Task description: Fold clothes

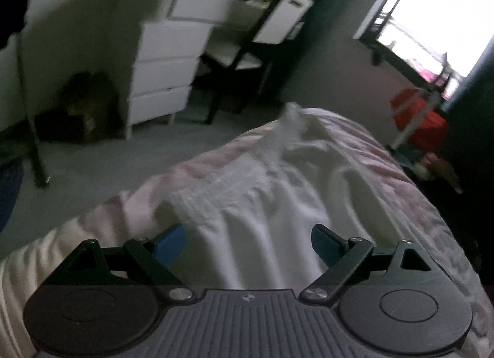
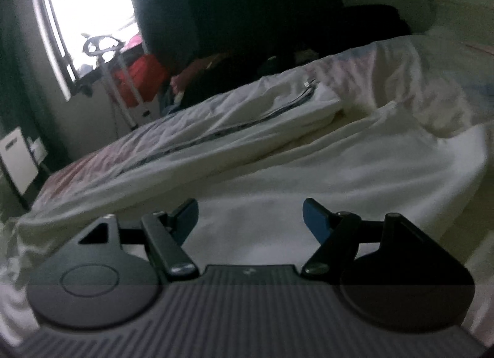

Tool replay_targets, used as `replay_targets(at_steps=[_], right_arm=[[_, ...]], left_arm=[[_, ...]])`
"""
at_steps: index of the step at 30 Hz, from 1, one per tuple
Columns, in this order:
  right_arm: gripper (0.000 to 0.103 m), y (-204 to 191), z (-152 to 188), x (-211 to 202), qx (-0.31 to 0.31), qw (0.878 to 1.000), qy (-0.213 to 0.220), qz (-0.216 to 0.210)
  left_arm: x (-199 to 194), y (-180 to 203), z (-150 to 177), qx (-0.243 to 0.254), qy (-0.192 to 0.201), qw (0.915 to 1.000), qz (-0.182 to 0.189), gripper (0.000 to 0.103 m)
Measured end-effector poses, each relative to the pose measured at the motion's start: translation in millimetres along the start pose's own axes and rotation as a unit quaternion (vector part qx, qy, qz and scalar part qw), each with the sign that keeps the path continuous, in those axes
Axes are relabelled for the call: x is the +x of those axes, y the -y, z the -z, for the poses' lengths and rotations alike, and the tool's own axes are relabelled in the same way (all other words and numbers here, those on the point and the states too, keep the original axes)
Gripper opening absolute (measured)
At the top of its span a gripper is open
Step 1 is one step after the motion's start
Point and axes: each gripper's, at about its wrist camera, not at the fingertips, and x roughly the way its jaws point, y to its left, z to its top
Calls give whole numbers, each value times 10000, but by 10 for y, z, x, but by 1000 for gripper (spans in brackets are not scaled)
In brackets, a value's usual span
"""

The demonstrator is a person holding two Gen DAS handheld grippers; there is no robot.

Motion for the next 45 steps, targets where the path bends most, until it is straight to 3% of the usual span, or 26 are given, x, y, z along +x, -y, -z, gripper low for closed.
replay_targets(at_steps=[5,8,10,12,18,21,22,25,32,39,42,45], right_arm=[[76,111,-42,-4,308,9995,-6,112],[76,111,-30,39,296,9994,-73,140],[76,88,-17,54,228,9996,-96,152],[76,50,-1,60,120,9997,-106,159],[76,-19,34,52,-95,9997,-101,191],[76,-25,36,60,-129,9997,-106,199],[76,-24,37,63,-144,9996,-108,210],[76,-19,41,71,-120,9996,-135,211],[76,65,-3,59,28,9995,-169,247],[76,495,-190,3,686,9963,-473,185],[76,684,-298,-121,1030,9941,-331,121],[76,906,-443,-238,1285,9916,-121,85]], left_arm=[[236,-234,6,-405,-602,9965,-409,89],[371,-373,44,-864,-903,9921,-141,89],[364,-370,45,-895,-803,9927,29,88],[348,-358,43,-893,-676,9935,196,74],[458,-231,86,-408,-723,9965,120,66],[473,-206,86,-294,-624,9976,31,41],[462,-210,87,-281,-579,9979,-31,28],[425,-203,86,-346,-403,9986,42,21],[240,-197,-21,-450,197,9981,376,17],[357,-471,-114,-915,-11,9948,448,17],[373,-525,-108,-904,-57,9948,463,17],[374,-443,-72,-519,19,9983,265,18]])
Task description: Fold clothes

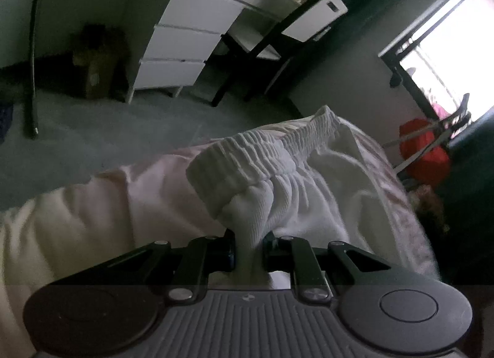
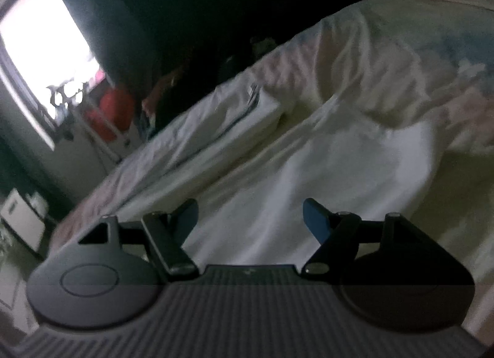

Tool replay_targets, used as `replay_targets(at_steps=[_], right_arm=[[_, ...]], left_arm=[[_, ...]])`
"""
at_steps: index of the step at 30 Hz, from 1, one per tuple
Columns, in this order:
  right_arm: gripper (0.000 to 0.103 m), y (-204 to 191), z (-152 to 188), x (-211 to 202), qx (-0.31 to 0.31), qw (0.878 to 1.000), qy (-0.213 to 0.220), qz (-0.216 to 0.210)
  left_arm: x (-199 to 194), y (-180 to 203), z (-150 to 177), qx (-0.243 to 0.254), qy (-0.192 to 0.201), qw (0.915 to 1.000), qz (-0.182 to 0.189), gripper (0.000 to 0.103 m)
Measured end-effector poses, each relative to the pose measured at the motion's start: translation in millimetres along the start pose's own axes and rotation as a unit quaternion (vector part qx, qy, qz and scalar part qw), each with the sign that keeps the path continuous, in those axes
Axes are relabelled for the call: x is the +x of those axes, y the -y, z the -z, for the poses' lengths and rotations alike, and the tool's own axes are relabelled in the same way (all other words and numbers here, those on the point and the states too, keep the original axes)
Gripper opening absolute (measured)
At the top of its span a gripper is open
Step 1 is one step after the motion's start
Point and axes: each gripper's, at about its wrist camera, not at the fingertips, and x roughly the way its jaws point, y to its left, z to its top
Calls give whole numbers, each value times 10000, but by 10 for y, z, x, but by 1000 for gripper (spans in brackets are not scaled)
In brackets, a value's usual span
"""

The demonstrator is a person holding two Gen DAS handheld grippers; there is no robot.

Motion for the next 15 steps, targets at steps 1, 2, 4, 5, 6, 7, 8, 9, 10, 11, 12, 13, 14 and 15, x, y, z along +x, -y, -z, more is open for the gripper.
replay_targets(at_steps=[1,2,4,5,6,7,8,9,10,11,12,13,14,15], right_arm=[[76,73,-55,-32,95,9999,66,33],[77,152,-101,-66,191,9997,146,57],[78,310,-187,-131,309,9990,291,113],[78,384,-218,-145,332,9988,324,153],[77,463,-246,-157,373,9985,355,203],[77,562,-267,-154,496,9976,379,303],[78,658,-284,-148,632,9964,396,403],[79,742,-282,-131,831,9946,375,503],[79,830,-276,-113,1052,9922,344,577],[79,930,-254,-90,1371,9887,275,540],[78,1012,-229,-73,1680,9841,238,517],[78,1089,-204,-62,1979,9786,222,514],[79,1143,-175,-78,2212,9730,298,588],[79,1180,-164,-88,2318,9703,358,598]], left_arm=[[-1,37,14,163,23,9998,-86,18],[6,81,33,278,56,9995,-141,18],[16,132,54,397,94,9990,-196,18],[25,144,56,413,98,9989,-204,18],[34,155,58,429,103,9988,-213,18],[40,152,58,412,96,9989,-206,18],[45,139,52,380,79,9991,-194,18],[50,126,46,346,61,9992,-182,18],[51,112,38,318,43,9993,-172,19],[51,99,30,292,25,9994,-163,19],[49,89,27,265,13,9995,-155,19],[47,80,24,237,4,9996,-146,19],[45,70,22,210,-6,9997,-137,19],[42,61,20,182,-15,9997,-129,19]])
